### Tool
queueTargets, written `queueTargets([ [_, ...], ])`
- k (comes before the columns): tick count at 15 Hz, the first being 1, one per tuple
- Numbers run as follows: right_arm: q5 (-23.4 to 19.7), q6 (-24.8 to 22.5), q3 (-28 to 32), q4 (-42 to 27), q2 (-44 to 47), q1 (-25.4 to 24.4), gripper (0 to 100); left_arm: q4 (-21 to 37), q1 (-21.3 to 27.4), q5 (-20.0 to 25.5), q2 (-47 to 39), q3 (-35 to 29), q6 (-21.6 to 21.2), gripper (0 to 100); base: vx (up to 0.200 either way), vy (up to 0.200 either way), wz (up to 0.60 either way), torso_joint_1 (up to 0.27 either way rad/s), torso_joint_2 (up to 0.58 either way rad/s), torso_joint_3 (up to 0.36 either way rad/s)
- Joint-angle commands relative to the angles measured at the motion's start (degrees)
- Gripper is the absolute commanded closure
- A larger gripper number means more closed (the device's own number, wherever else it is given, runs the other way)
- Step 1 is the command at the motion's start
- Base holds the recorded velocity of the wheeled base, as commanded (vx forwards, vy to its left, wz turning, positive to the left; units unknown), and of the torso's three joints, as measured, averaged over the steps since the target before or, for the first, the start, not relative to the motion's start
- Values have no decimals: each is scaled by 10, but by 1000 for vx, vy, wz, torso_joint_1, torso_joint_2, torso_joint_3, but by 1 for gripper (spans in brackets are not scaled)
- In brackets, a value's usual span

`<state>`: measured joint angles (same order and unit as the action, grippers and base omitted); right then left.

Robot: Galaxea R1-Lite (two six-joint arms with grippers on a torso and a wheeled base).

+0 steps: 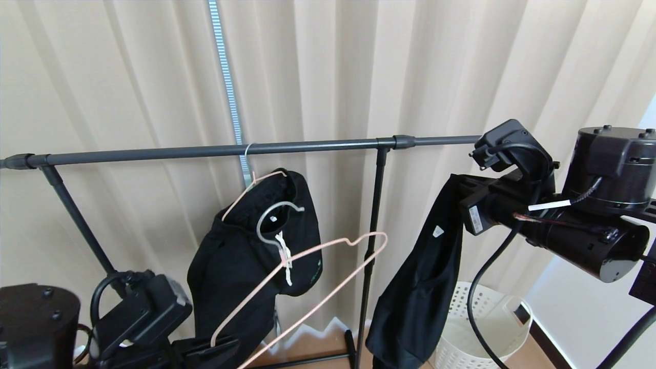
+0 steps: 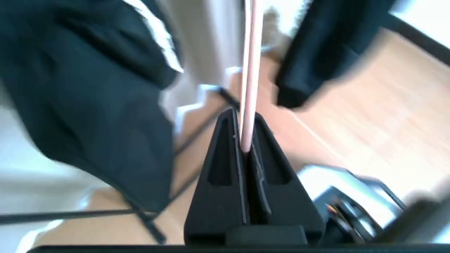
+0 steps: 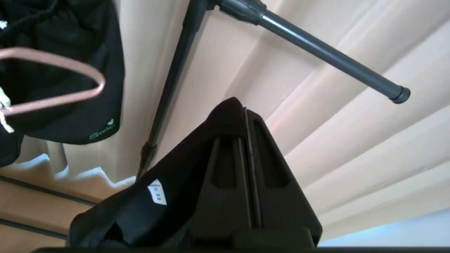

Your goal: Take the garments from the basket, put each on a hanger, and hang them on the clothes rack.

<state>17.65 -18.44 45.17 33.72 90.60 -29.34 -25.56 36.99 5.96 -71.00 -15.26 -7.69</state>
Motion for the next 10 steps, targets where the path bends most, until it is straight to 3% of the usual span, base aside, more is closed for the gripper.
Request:
queueTargets([
  [1, 0, 0, 3, 1, 15, 0, 100, -5, -2, 5, 48, 25, -5, 100, 0, 0, 0, 0, 0, 0],
  [6, 35, -2, 15, 47, 59, 0, 100, -7, 2, 7, 27, 22, -4, 100, 0, 0, 0, 0, 0, 0],
  [7, 63, -1, 16, 68, 82, 0, 100, -8, 3, 8, 23, 16, -3, 100, 0, 0, 0, 0, 0, 0],
  [10, 85, -2, 12, 103, 101, -3, 100, -52, 4, 45, -18, 18, 0, 100, 0, 0, 0, 0, 0, 0],
])
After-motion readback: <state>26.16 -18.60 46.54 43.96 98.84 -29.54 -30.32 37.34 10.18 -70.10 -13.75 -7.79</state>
